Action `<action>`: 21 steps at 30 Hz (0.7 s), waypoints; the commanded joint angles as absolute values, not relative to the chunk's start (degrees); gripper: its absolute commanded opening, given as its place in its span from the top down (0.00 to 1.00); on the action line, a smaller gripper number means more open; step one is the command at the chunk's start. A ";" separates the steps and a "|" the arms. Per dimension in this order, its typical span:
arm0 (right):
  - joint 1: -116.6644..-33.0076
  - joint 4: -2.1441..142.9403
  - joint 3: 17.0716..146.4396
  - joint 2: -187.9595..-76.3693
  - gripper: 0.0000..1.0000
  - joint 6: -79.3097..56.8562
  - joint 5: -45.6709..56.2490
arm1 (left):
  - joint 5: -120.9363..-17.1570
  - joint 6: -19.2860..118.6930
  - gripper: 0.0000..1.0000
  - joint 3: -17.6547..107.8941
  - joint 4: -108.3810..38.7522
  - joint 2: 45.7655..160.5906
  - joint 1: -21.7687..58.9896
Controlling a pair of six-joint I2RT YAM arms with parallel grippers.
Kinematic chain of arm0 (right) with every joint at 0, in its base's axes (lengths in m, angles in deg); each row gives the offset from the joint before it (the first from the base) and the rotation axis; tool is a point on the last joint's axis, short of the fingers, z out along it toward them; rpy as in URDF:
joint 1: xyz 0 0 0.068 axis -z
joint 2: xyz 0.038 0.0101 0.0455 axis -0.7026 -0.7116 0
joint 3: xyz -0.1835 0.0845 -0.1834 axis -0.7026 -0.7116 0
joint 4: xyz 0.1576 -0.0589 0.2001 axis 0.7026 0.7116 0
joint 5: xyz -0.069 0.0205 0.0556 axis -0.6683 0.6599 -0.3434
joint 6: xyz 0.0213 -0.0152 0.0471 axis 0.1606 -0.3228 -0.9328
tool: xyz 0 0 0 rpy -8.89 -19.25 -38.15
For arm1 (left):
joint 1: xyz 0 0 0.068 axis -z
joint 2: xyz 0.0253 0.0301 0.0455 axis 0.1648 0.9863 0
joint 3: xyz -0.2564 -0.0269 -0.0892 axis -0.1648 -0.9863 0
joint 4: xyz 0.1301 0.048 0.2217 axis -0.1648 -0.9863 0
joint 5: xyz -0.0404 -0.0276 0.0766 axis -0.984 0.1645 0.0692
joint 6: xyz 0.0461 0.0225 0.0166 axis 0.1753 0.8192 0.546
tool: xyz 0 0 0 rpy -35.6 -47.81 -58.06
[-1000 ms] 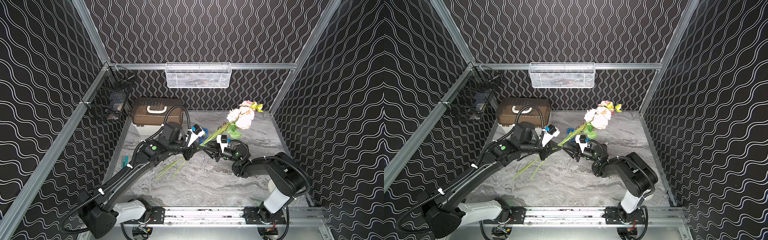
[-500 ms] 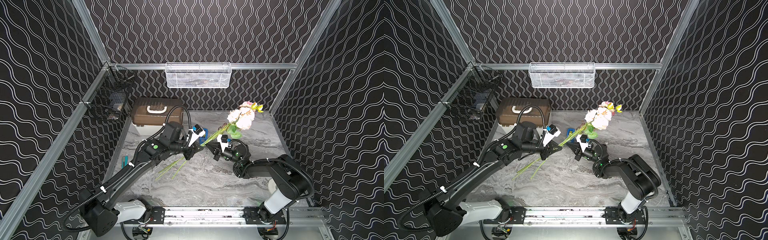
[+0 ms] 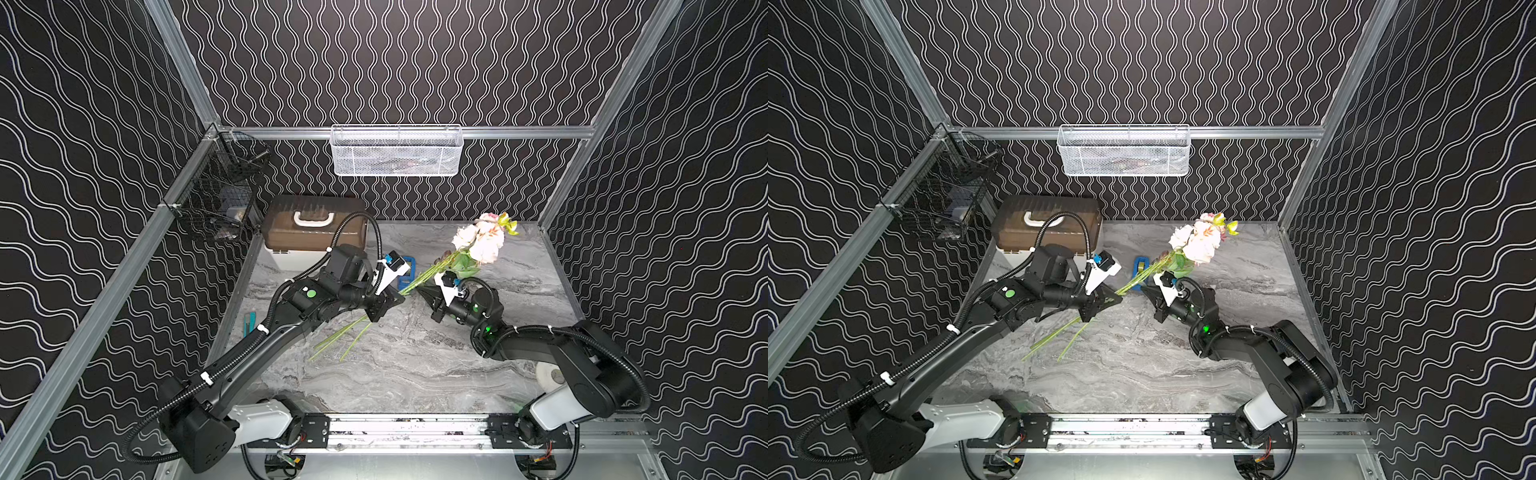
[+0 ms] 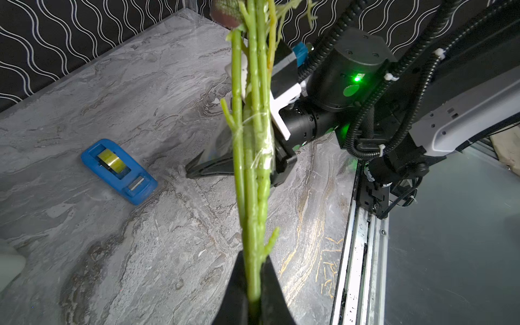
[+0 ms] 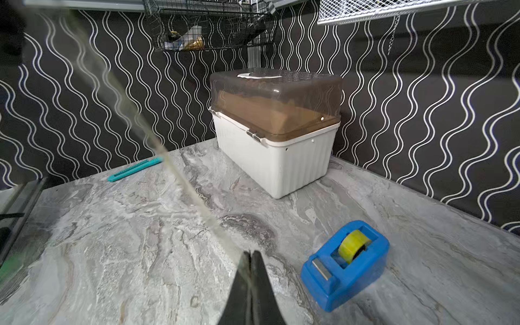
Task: Wrap bouquets with tape
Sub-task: Wrap the tape around the bouquet.
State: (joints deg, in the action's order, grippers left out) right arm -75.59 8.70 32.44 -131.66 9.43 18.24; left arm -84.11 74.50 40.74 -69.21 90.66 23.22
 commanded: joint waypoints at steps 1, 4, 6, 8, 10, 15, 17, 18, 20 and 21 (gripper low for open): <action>-75.58 12.37 31.16 -129.15 1.00 8.95 22.23 | -82.19 76.07 1.00 41.79 -66.23 90.97 23.14; -76.12 14.22 30.42 -125.67 1.00 7.83 26.02 | -80.41 76.49 1.00 42.45 -67.60 92.38 23.19; -76.70 14.35 30.05 -122.84 1.00 6.02 27.11 | -78.76 77.26 1.00 42.68 -68.63 93.28 23.17; -77.49 15.11 30.06 -119.79 1.00 4.53 27.43 | -77.04 77.36 1.00 42.59 -68.90 93.83 23.20; -78.90 16.94 30.41 -116.85 1.00 4.88 27.92 | -75.06 77.23 1.00 42.59 -69.05 94.29 23.20; -83.85 28.49 33.15 -109.90 1.00 12.57 25.87 | -71.71 77.28 1.00 43.44 -70.88 96.20 23.12; -84.98 30.85 34.31 -108.13 1.00 14.25 25.78 | -70.37 76.96 1.00 44.22 -71.92 97.28 23.15; -85.37 31.39 34.96 -107.62 1.00 14.50 25.95 | -69.73 76.90 1.00 44.63 -72.63 97.84 23.20; -85.99 33.24 36.38 -106.97 1.00 15.57 26.06 | -69.03 77.18 1.00 45.20 -73.59 98.70 23.13; -86.29 34.32 37.28 -106.78 1.00 15.97 25.07 | -68.61 77.28 1.00 45.36 -74.00 99.06 23.20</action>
